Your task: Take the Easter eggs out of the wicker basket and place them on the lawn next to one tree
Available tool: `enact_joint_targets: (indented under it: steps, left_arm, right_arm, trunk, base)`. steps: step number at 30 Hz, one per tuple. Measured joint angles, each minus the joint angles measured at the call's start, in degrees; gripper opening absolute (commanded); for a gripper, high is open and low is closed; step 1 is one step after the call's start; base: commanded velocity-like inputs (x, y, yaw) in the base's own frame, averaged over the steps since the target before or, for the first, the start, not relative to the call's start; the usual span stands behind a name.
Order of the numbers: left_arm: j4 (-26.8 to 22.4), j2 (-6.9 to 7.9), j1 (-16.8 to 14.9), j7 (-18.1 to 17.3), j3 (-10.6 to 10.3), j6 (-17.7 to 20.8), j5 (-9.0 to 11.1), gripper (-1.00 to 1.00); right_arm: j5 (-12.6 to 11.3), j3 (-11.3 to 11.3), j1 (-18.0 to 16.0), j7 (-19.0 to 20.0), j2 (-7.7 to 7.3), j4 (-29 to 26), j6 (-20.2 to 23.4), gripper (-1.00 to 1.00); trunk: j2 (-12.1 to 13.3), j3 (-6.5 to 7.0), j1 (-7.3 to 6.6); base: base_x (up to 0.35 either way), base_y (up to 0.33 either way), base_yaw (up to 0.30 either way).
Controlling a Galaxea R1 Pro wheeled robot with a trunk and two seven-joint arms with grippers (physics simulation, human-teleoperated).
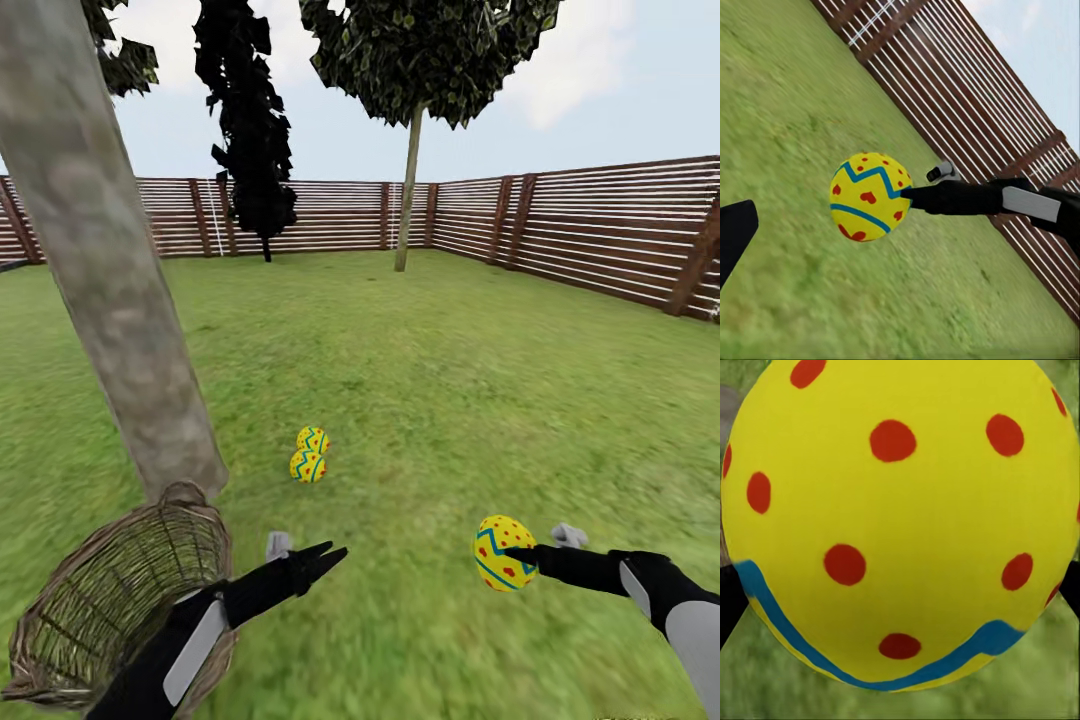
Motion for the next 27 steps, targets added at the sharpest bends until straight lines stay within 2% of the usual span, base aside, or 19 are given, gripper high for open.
enact_joint_targets:
  steps: [11, 14, 16, 19, 24, 27]
  left_arm:
    - [0.4, -0.23, 0.0, 0.2, -0.1, 0.0, -0.2, 1.0]
    - [0.7, -0.69, 0.0, 1.2, -0.3, -0.1, -0.3, 1.0]
    - [0.7, -1.34, 0.0, 3.5, -1.4, -0.3, -1.9, 1.0]
    - [0.6, -1.49, 0.0, 4.1, -2.5, -0.6, -2.8, 1.0]
    - [0.7, -2.09, 0.0, 4.4, -2.7, -0.7, -3.2, 1.0]
    - [0.7, -2.59, 0.0, 4.7, -2.8, -0.7, -5.0, 1.0]
  right_arm:
    - [0.0, -0.1, 0.0, -0.2, 0.0, 0.9, 0.0, -1.0]
    - [0.0, -0.2, 0.0, -0.4, -0.07, 1.2, -0.1, -1.0]
    - [0.0, -0.2, 0.0, -0.5, -0.12, 1.7, -0.2, -1.0]
    - [0.0, -0.2, 0.0, -0.5, -0.16, 1.9, -0.2, -1.0]
    - [-0.1, -0.2, 0.0, -0.6, -0.17, 2.0, -0.2, -1.0]
    - [0.0, -0.4, 0.0, -0.6, -0.17, 2.3, -0.3, -1.0]
  trunk:
    - [0.0, 0.29, 0.0]
    - [0.0, 0.38, -0.01]
    - [0.0, 0.45, 0.01]
    - [0.0, 0.56, 0.02]
    - [0.0, 0.77, 0.01]
    - [0.0, 0.93, 0.01]
  base:
    - [0.182, -0.252, -0.28]
    - [0.225, -0.241, -0.28]
    - [0.075, -0.076, -0.28]
    - [0.015, -0.016, -0.28]
    - [0.021, -0.001, -0.275]
    - [0.113, -0.005, -0.265]
